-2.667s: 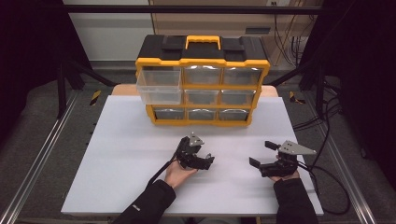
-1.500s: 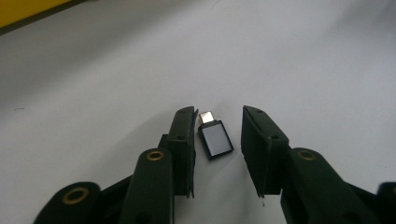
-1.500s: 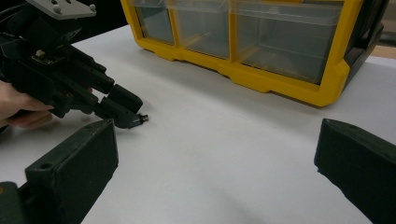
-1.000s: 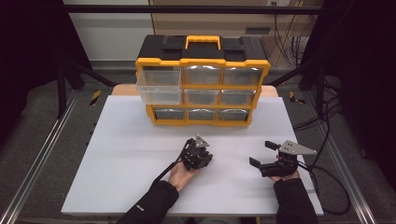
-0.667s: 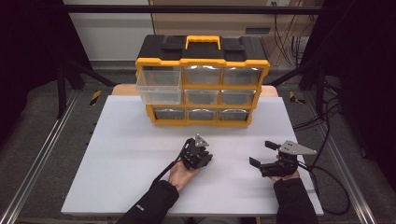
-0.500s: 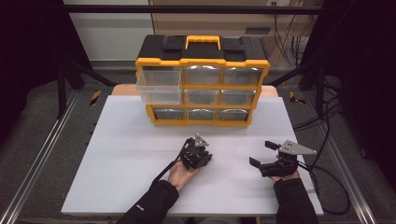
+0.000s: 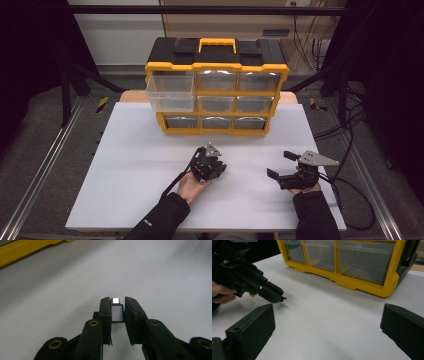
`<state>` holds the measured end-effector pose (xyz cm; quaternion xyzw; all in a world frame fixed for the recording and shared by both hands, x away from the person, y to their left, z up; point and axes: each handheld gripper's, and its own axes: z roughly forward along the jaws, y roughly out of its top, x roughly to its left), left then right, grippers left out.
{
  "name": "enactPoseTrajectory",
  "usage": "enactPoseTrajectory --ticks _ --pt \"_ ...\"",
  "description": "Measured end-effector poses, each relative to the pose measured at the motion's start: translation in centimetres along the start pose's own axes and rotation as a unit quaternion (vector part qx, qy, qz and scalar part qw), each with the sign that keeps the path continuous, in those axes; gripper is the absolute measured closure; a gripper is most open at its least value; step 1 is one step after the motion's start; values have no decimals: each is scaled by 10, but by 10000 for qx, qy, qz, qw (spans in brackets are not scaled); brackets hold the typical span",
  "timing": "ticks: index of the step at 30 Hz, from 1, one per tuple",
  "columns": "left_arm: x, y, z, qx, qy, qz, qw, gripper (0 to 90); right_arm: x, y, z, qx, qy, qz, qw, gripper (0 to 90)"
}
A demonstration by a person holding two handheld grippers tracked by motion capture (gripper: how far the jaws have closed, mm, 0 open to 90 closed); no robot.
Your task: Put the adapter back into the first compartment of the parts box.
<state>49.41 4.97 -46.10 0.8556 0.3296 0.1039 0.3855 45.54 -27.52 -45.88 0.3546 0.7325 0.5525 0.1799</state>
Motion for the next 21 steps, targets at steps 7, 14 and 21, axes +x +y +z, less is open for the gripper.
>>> enactPoseTrajectory --ticks 7,14,21 --pt "1 1 -7 -8 -13 121 9999 755 0 0 0 -4 0 2 10000 2" --pt "1 2 -14 -13 -25 192 9998 755 0 0 0 -3 -1 3 10000 2" --pt "1 4 -23 -2 -55 230 9997 755 0 0 0 -4 4 9 10000 2"
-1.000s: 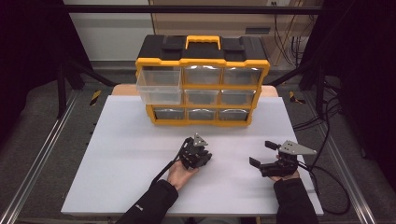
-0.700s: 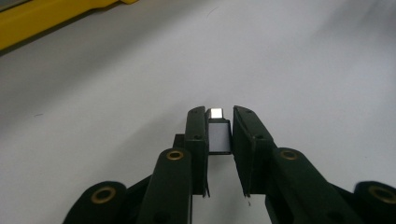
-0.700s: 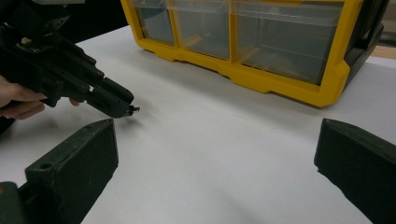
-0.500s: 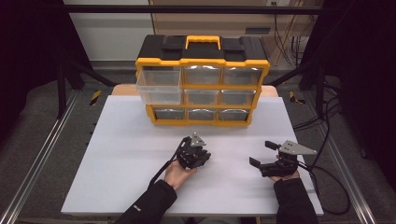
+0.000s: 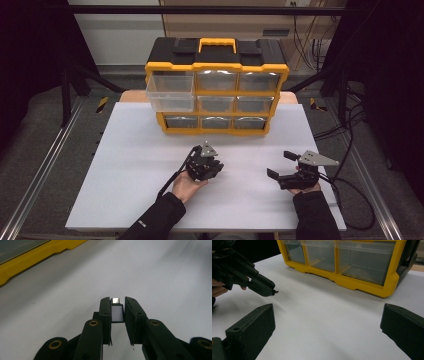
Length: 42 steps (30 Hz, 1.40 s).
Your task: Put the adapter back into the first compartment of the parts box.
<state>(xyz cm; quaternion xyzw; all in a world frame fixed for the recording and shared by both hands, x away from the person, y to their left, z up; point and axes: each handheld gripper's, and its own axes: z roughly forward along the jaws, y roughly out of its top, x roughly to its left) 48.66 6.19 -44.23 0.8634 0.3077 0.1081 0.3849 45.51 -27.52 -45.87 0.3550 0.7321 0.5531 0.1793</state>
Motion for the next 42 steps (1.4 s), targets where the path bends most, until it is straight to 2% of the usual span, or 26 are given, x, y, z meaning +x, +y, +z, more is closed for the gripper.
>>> enactPoseTrajectory --ticks 15,42 --pt "1 2 -17 10 -54 36 10000 754 0 0 0 -7 0 5 10000 2" --pt "20 -3 -64 -314 77 -68 9995 754 0 0 1 28 -13 0 10000 2"
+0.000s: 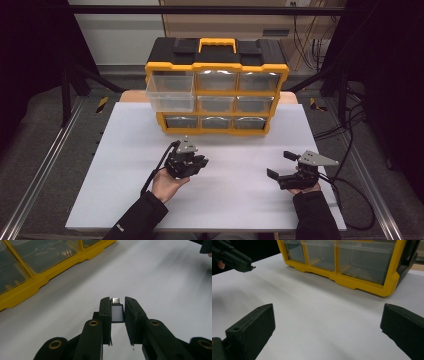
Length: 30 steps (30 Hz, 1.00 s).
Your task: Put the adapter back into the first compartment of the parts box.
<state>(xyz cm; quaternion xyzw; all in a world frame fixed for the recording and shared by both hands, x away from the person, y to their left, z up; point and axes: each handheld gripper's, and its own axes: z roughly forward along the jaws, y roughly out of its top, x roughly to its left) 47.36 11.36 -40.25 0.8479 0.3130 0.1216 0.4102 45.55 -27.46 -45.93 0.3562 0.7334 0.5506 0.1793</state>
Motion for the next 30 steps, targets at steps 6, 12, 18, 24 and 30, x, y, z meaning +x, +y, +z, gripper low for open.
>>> enactPoseTrajectory --ticks 6,12,18,24,30 --pt "5 3 -12 -72 62 -19 10000 754 0 0 0 5 8 -2 10000 2" --pt "8 6 -23 -124 139 -7 9998 754 0 0 0 4 10 0 10000 2" --pt "11 9 -34 -204 186 4 9996 754 0 0 1 6 12 1 10000 2" --pt "14 13 -43 -246 187 24 9995 754 0 0 1 2 12 0 10000 2" --pt "17 16 -52 -293 241 22 9993 754 0 0 0 0 14 2 10000 2"
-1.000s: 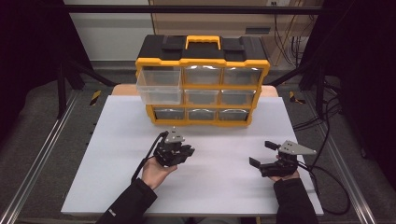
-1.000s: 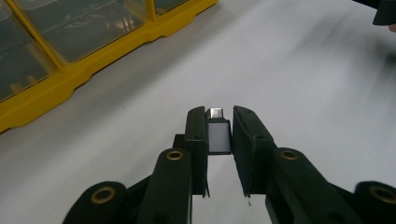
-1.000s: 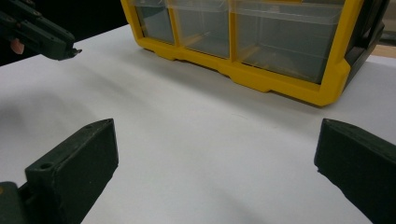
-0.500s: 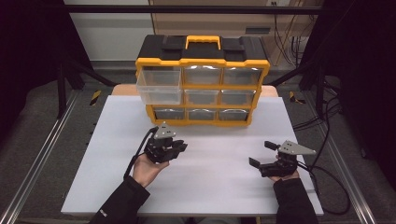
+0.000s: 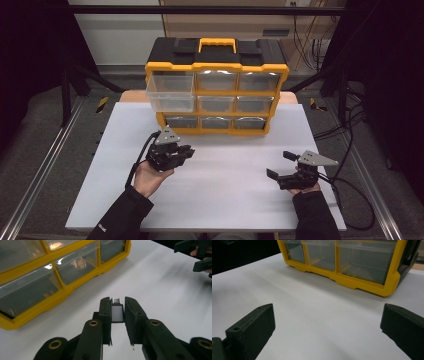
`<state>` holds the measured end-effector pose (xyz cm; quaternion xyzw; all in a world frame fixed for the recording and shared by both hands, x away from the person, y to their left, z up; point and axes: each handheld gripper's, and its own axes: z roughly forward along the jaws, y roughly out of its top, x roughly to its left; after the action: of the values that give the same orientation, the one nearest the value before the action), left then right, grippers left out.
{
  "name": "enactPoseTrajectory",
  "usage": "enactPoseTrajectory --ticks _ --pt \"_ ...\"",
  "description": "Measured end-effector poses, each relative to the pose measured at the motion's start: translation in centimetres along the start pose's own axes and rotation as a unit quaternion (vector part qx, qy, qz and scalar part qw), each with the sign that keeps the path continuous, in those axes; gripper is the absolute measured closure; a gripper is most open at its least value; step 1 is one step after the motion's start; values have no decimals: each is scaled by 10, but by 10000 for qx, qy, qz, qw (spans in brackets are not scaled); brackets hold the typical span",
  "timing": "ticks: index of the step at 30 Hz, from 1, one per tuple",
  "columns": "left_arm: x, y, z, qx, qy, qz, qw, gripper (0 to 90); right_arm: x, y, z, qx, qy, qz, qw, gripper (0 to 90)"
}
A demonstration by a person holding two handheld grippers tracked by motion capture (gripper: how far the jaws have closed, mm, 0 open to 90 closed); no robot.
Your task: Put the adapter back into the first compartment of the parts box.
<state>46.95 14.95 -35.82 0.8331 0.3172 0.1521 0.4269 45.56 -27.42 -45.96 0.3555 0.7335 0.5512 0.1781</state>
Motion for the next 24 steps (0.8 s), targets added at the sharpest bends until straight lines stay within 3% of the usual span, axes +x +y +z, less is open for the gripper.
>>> enactPoseTrajectory --ticks 10,24 --pt "7 8 -16 -174 62 -27 9998 754 0 0 -1 -15 -1 3 10000 2" --pt "11 23 -38 -308 188 103 9993 753 0 0 0 1 1 9 10000 2"
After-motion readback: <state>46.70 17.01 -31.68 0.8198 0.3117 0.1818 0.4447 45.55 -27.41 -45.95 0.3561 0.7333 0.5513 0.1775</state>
